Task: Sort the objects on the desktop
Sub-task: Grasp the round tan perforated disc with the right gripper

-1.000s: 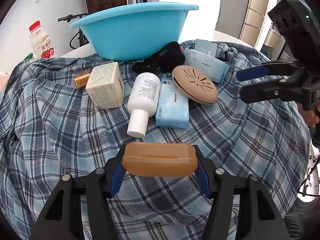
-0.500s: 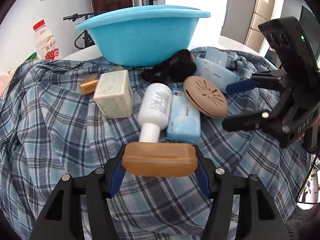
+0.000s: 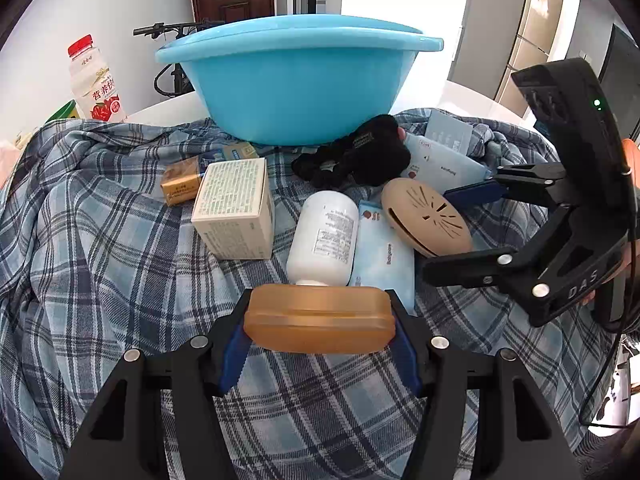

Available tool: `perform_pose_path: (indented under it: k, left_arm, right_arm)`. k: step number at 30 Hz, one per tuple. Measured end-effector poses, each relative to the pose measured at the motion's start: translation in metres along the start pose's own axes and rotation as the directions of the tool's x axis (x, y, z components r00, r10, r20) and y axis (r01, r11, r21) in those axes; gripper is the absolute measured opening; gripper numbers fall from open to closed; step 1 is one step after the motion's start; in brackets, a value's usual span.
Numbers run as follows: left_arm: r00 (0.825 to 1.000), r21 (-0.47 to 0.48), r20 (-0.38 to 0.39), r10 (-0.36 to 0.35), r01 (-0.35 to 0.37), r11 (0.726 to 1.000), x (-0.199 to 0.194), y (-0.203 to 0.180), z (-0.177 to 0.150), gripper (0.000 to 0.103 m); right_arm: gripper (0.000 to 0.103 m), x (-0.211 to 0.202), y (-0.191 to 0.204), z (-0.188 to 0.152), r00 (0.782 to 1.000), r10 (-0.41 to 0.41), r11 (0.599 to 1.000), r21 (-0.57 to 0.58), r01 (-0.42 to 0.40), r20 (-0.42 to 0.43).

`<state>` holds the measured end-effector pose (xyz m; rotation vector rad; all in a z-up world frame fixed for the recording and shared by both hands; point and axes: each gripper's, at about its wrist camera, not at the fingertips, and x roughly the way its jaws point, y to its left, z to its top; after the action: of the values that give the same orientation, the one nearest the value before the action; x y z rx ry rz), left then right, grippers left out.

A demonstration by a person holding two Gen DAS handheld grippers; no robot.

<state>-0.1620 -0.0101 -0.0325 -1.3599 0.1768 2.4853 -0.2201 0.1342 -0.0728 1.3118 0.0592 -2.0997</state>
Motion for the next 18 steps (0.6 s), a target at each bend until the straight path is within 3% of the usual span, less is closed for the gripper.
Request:
perform_pose_path:
  k: [4,5,6,18]
  left_arm:
    - [1.000,0.007,0.003,0.002,-0.002,1.000,-0.001,-0.002,0.000,0.063]
    - [1.000,0.007,0.003,0.004,-0.004,1.000,-0.001,-0.002,-0.001,0.063]
    - [1.000,0.006,0.003,0.006,-0.006,1.000,-0.001,-0.002,-0.001,0.063]
    - [1.000,0.010,-0.008,0.023,-0.023,1.000,-0.010,0.002,-0.014,0.063]
  right_arm:
    - [0.092,0.001,-0.001,0.001,1.000,0.009,1.000,0.007,-0.009,0.005]
    - [0.089,0.000,0.000,0.000,1.000,0.002,1.000,-0.001,-0.002,0.009]
    - [0.078,-0.002,0.000,-0.001,1.000,-0.011,1.000,-0.012,0.011,0.016]
    - [0.074,-0.037,0.016,-0.025,0.999,0.006,0.999,-0.039,-0.004,0.044]
